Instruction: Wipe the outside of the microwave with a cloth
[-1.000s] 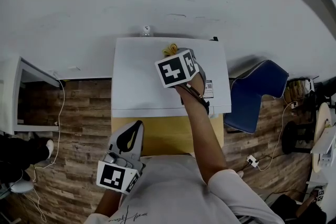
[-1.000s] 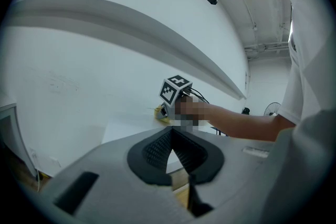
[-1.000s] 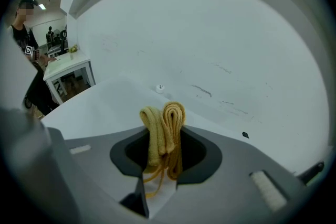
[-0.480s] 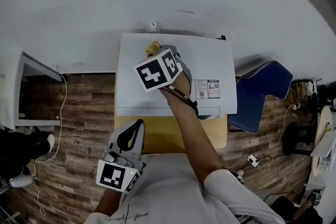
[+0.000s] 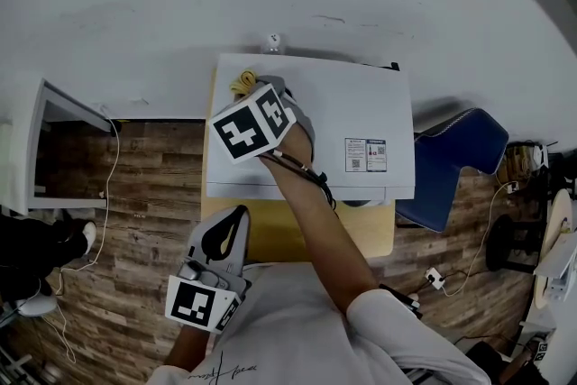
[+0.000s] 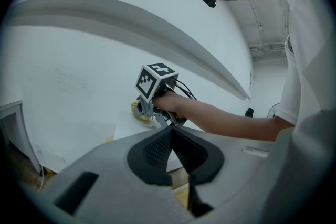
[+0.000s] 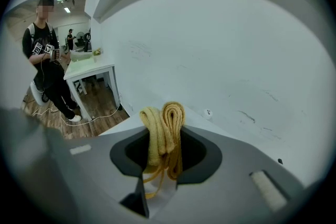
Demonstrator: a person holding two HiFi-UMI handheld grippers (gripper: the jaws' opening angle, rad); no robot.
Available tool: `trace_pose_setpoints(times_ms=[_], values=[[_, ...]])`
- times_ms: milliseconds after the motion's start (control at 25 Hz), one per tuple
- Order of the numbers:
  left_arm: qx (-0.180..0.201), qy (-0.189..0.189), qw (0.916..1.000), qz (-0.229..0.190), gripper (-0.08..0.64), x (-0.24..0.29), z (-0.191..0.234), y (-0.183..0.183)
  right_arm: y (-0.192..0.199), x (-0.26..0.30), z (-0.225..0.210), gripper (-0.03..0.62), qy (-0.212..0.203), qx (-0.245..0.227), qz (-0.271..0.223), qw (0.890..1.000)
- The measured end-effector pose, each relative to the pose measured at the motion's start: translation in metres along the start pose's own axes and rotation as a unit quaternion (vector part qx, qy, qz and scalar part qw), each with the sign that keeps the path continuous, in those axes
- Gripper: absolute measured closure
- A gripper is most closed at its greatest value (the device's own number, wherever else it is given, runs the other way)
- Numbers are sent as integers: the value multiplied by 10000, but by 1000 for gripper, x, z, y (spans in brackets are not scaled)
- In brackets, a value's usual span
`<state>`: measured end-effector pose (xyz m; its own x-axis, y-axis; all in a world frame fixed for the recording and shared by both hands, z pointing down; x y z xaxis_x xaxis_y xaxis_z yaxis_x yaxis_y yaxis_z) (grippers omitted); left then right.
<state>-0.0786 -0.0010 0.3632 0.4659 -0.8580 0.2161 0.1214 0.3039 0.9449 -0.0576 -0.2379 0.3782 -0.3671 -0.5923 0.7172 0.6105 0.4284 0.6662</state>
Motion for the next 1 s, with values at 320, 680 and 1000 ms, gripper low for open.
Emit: trace_pose_setpoints(times_ms=[320, 680, 1000], values=[[-25, -75, 10000, -18, 565, -5, 4, 0, -17, 4, 38, 474, -584, -151, -220, 9979], [79, -120, 9999, -69, 565, -13, -2, -6, -27, -29, 58, 474, -1771, 174, -647, 9819], [228, -221, 9994, -131, 565, -16, -23, -6, 8, -81, -12, 474, -1295, 551, -969, 9853]])
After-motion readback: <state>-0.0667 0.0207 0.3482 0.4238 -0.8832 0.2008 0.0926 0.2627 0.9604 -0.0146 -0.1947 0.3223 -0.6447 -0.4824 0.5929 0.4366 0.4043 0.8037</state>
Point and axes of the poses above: the fingertips, and each gripper's own axes: x forward along the fingers, z to its left, y out of its underside, the point moved 7 cm from there along -x, backward along the fingers
